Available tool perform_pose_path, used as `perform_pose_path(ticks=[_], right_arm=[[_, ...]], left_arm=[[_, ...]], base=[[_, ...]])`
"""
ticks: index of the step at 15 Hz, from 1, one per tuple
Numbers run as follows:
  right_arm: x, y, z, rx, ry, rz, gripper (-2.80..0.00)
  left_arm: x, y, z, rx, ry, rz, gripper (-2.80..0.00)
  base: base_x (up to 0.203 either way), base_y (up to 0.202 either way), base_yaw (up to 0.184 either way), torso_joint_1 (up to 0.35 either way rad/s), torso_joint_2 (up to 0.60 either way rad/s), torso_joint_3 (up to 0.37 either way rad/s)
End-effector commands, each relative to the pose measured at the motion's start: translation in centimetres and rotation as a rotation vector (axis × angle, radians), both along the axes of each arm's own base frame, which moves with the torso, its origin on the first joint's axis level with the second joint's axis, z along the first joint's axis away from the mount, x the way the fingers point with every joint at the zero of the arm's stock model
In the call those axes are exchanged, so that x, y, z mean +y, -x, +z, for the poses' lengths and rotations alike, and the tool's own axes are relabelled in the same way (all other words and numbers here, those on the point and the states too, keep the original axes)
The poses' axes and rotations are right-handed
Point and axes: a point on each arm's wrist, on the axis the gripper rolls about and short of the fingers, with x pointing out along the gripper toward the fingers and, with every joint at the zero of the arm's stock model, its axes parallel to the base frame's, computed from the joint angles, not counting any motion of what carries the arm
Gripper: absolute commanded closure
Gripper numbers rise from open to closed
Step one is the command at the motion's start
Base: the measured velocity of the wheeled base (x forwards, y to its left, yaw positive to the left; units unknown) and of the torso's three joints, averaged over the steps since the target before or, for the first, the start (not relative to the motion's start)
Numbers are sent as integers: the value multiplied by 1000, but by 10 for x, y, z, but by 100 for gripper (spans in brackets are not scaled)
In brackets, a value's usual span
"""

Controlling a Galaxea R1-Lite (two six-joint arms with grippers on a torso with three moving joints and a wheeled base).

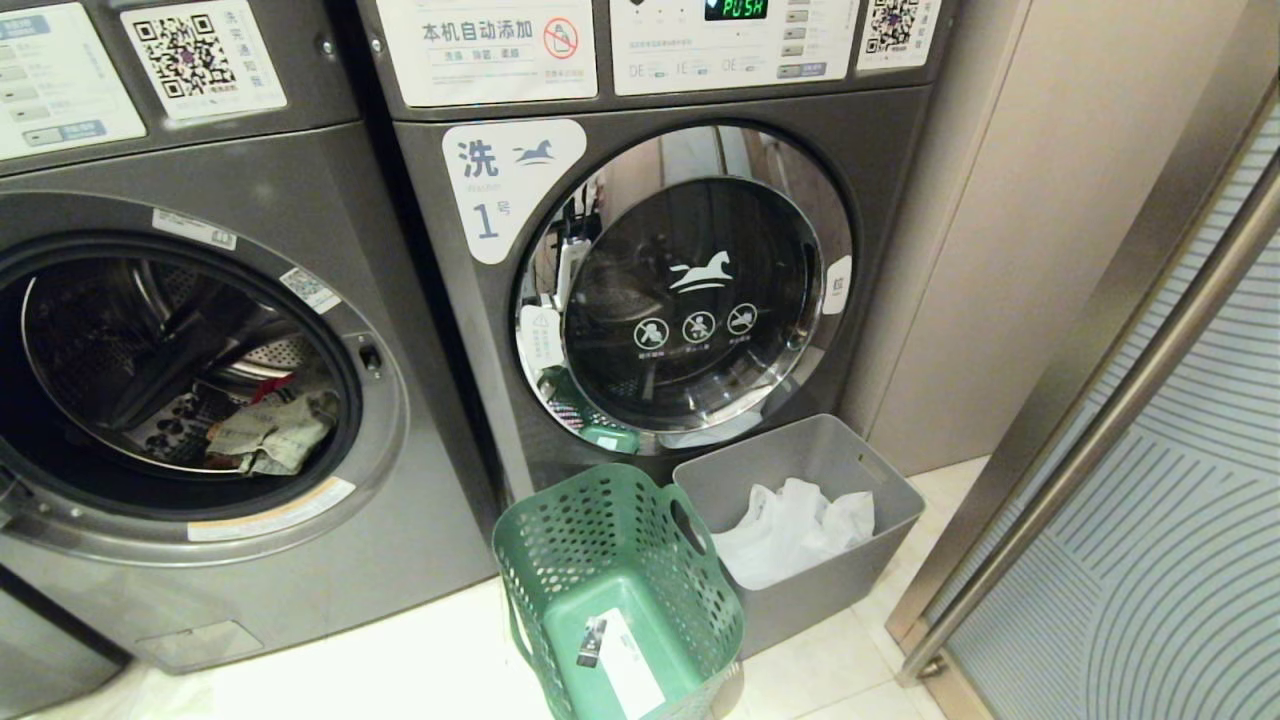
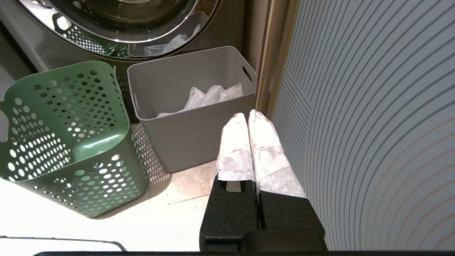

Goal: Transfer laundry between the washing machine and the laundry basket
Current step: Pick a cloth and place it into the basket

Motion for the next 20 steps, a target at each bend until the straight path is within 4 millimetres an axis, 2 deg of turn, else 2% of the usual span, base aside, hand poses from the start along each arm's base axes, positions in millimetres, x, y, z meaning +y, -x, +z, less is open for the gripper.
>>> perform_pose_path(ticks=[1,11,20], right_arm=[[0,0,0,2,0,1,0],[0,0,0,4,0,1,0],[0,0,0,3,-3,-1,0]], left_arm=[[0,-3,-11,40,-2,-1,0],[0,-3,-11,40,-2,-1,0],[0,-3,-11,39,1,-1,0]], base=[[0,0,0,0,0,0],[0,0,0,0,0,0],[0,-6,163,3,4,2]])
